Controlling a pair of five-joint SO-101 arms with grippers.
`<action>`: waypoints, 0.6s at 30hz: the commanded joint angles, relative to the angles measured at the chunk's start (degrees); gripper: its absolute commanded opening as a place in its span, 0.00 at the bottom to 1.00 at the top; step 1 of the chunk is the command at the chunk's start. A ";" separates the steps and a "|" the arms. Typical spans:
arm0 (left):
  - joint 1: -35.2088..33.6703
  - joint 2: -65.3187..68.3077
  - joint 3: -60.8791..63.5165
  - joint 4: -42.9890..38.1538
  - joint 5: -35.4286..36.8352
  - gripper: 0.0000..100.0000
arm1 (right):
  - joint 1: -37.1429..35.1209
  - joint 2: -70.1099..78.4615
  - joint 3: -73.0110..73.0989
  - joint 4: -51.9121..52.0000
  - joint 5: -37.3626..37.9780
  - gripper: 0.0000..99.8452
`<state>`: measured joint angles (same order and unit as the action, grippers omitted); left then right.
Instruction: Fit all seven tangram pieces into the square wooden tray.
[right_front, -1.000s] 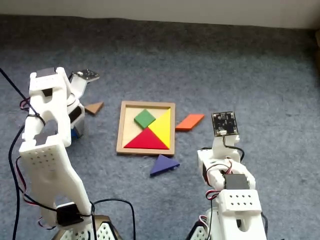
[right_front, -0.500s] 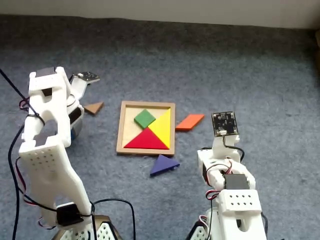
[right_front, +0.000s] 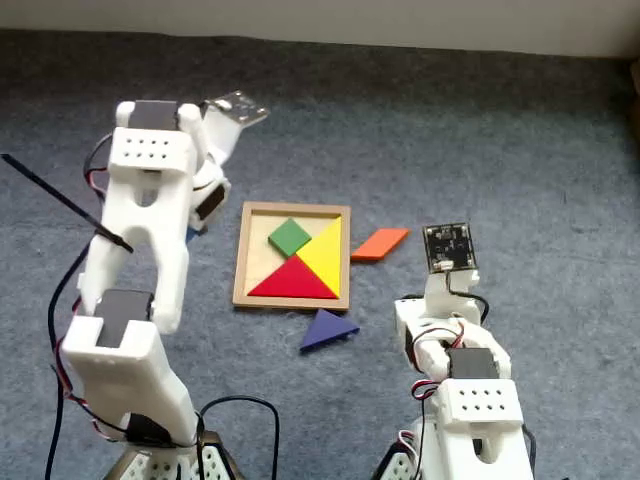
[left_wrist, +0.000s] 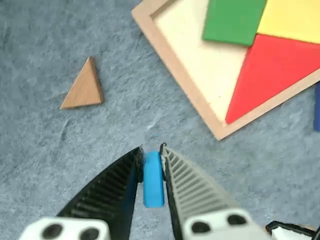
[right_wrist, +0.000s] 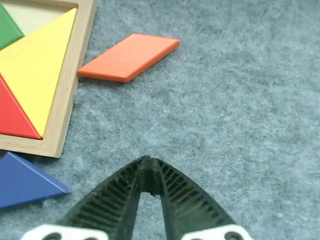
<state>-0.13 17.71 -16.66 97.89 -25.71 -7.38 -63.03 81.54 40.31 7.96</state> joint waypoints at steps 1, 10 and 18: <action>6.64 -2.95 -1.98 -5.10 6.07 0.00 | 0.75 -0.92 -0.75 -1.63 0.62 0.01; 15.08 4.00 -2.59 -15.74 12.66 0.00 | 4.44 -0.92 -0.84 -1.63 0.62 0.01; 19.03 16.40 -10.68 -14.95 12.66 0.01 | 4.79 -0.92 -0.84 -1.71 0.53 0.01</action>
<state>16.75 32.66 -22.29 82.68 -13.67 -3.25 -63.03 81.54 40.31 7.96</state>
